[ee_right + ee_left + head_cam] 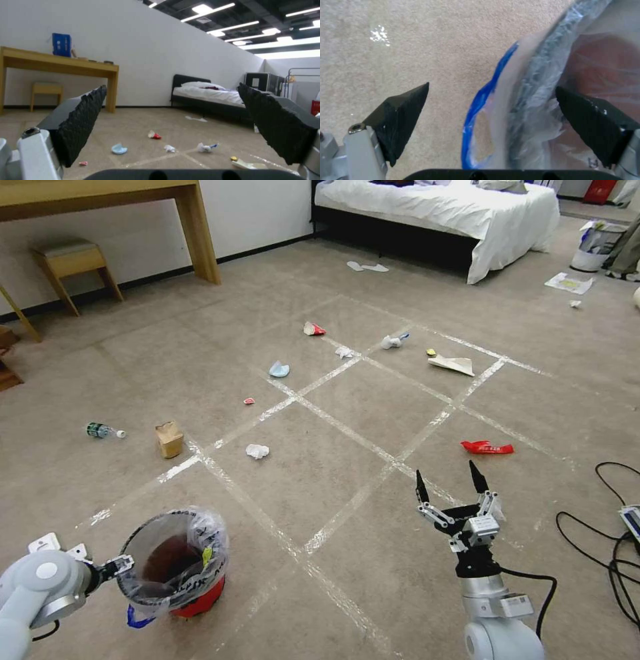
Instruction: Pick up the trash bin and place the garbage on the floor into it.
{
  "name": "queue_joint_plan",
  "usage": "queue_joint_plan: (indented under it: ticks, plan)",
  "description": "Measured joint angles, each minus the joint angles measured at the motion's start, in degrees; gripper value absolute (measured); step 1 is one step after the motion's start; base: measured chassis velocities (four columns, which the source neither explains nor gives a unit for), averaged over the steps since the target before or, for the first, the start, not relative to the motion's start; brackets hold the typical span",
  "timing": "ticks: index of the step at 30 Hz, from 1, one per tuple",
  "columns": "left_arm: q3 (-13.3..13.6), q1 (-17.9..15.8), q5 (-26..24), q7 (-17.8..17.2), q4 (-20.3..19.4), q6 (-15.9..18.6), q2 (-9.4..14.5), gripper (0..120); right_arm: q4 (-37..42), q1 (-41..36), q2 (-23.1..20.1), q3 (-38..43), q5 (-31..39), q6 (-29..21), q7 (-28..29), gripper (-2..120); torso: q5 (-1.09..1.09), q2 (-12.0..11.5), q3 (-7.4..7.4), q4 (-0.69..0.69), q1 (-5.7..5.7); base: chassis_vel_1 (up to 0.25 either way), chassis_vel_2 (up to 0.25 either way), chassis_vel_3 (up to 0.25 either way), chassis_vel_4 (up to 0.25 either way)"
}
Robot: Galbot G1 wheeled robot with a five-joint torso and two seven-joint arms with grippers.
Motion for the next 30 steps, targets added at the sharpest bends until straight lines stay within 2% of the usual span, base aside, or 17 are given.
queue_joint_plan:
  ticks: [7, 10, 11, 12, 13, 17, 19, 23, 25, 26, 27, 30]
  plan:
    - [2.93, -3.86, -0.41, -0.25, 3.04, 0.0, -0.18, 100, 0.01, -0.14, -0.02, 0.35, -0.12, 0.04, 0.0, 100, 0.0, 0.0, 0.0, -0.01, 0.0, 0.0, 0.0, 0.0, 0.0]
    - [5.65, -6.58, -0.06, -0.25, 5.88, 0.0, -0.69, 100, -0.15, 0.31, 0.03, 0.5, -0.03, 0.06, 0.12, 100, 0.0, 0.0, 0.0, 0.0, 0.0, 0.0, 0.0, 0.0, 0.0]
    - [5.65, -6.58, -0.06, -0.25, 5.88, 0.0, -0.69, 100, -0.15, 0.31, 0.03, 0.5, -0.03, 0.06, 0.12, 100, 0.0, 0.0, 0.0, 0.0, 0.0, 0.0, 0.0, 0.0, 0.0]
    - [7.51, -8.87, 0.43, -0.53, 8.28, 0.01, -1.58, 100, -0.44, 0.57, 0.09, 0.58, 0.1, 0.06, 0.19, 100, 0.0, 0.0, 0.0, 0.0, 0.0, 0.0, 0.0, 0.0, 0.0]
    - [8.06, -9.69, 0.44, -0.74, 9.04, 0.01, -1.96, 100, -0.62, 0.57, 0.07, 0.69, 0.19, 0.09, 0.19, 100, 0.02, 0.0, 0.0, 0.0, 0.0, 0.0, 0.0, 0.0, 0.0]
    - [8.78, -10.4, 0.29, -0.92, 9.66, 0.01, -2.38, 100, -0.84, 0.55, -0.02, 0.78, 0.28, 0.28, 0.19, 100, 0.01, 0.0, 0.0, 0.0, 0.0, 0.0, 0.0, 0.0, 0.0]
    - [9.19, -10.87, 0.11, -1.24, 10.09, 0.01, -2.58, 93, -1.01, 0.75, -0.08, 0.76, 0.4, 0.37, 0.21, 100, 0.08, 0.0, -0.01, 0.01, 0.0, 0.0, 0.0, 0.0, 0.0]
    - [9.26, -10.83, -0.79, -1.92, 9.92, -0.01, -2.28, 84, -1.44, 1.3, -0.13, 0.66, 0.41, 0.37, 0.3, 100, 0.07, 0.02, -0.01, 0.01, 0.0, 0.0, 0.0, 0.0, 0.0]
    - [9.17, -10.21, -1.1, -2.12, 9.49, -0.02, -1.46, 75, -1.88, 1.75, -0.15, 0.45, 0.45, 0.3, 0.71, 100, 0.0, 0.01, 0.0, -0.01, 0.0, 0.0, 0.0, 0.0, 0.0]
    - [9.17, -10.21, -1.1, -2.12, 9.49, -0.02, -1.46, 75, -1.88, 1.75, -0.15, 0.45, 0.45, 0.3, 0.71, 100, 0.0, 0.01, 0.0, -0.01, 0.0, 0.0, 0.0, 0.0, 0.0]
    - [9.02, -9.68, -1.25, -2.36, 9.23, -0.01, -0.77, 68, -2.07, 1.94, -0.14, 0.34, 0.48, 0.19, 0.84, 100, -0.07, 0.01, 0.0, -0.01, 0.0, 0.0, 0.0, 0.0, 0.0]
    - [8.46, -8.91, -1.43, -2.62, 8.53, 0.0, 0.13, 59, -2.36, 2.2, -0.06, 0.15, 0.46, 0.1, 0.95, 100, -0.05, 0.0, 0.01, 0.0, 0.0, 0.0, 0.0, 0.0, 0.0]
